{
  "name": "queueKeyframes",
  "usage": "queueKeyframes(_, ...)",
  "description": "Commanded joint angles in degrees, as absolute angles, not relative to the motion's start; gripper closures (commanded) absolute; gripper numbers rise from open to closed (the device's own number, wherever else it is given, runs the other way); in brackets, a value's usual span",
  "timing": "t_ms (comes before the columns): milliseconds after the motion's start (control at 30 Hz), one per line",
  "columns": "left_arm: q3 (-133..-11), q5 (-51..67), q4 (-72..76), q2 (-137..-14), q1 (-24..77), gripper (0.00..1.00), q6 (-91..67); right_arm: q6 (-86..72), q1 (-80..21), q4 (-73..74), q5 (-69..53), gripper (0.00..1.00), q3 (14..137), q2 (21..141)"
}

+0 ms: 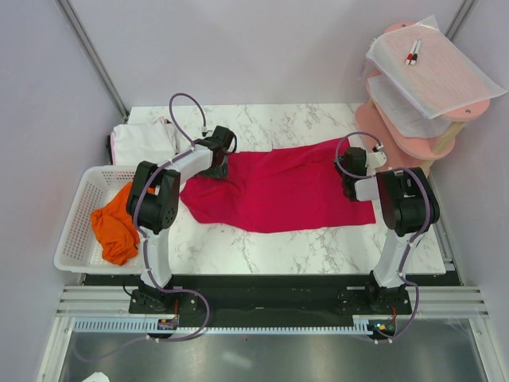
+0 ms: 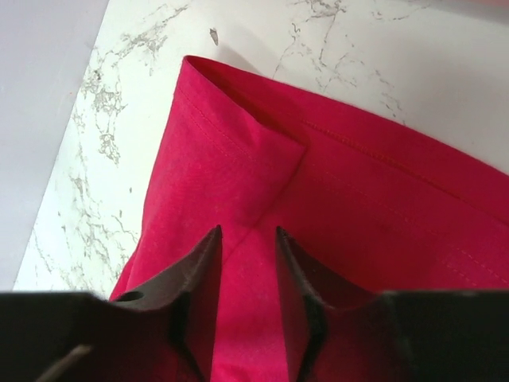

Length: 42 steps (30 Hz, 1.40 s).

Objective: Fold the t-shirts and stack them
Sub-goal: Fold the flattened tshirt in 1/3 of the way

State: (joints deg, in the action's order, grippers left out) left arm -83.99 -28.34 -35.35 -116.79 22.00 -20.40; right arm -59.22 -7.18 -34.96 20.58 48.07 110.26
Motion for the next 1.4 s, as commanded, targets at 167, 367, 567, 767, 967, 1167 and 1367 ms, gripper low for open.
queueKeyframes(167,-84.4,-29.9,-33.8,-116.8,22.2,0.20,-19.1,-58.6,-5.9,-38.8,18.7,0.83,52.7,114.6)
queueKeyframes(367,-84.0,-30.1,-34.0,-116.3,22.2,0.20,-19.0,-56.3,-5.2,-40.0,18.4,0.94,54.9,115.8)
queueKeyframes(567,-84.0,-30.1,-33.9,-116.5,22.2,0.20,-18.9,-55.7,-4.7,-40.5,17.5,0.98,55.0,115.1)
queueKeyframes(767,-83.6,-30.2,-33.9,-116.7,22.2,0.20,-19.0,-55.5,-3.8,-38.8,14.5,0.70,53.7,113.3)
queueKeyframes(967,-83.4,-30.3,-33.9,-116.5,22.2,0.20,-19.1,-56.0,-3.8,-39.6,15.0,0.44,49.0,110.1)
queueKeyframes(1167,-83.3,-30.1,-33.9,-116.5,22.2,0.20,-19.2,-56.0,-3.7,-39.9,15.6,0.45,49.3,112.0)
queueKeyframes(1367,-83.1,-30.5,-33.9,-116.5,22.2,0.20,-19.2,-55.9,-3.7,-40.8,14.7,0.57,52.0,115.7)
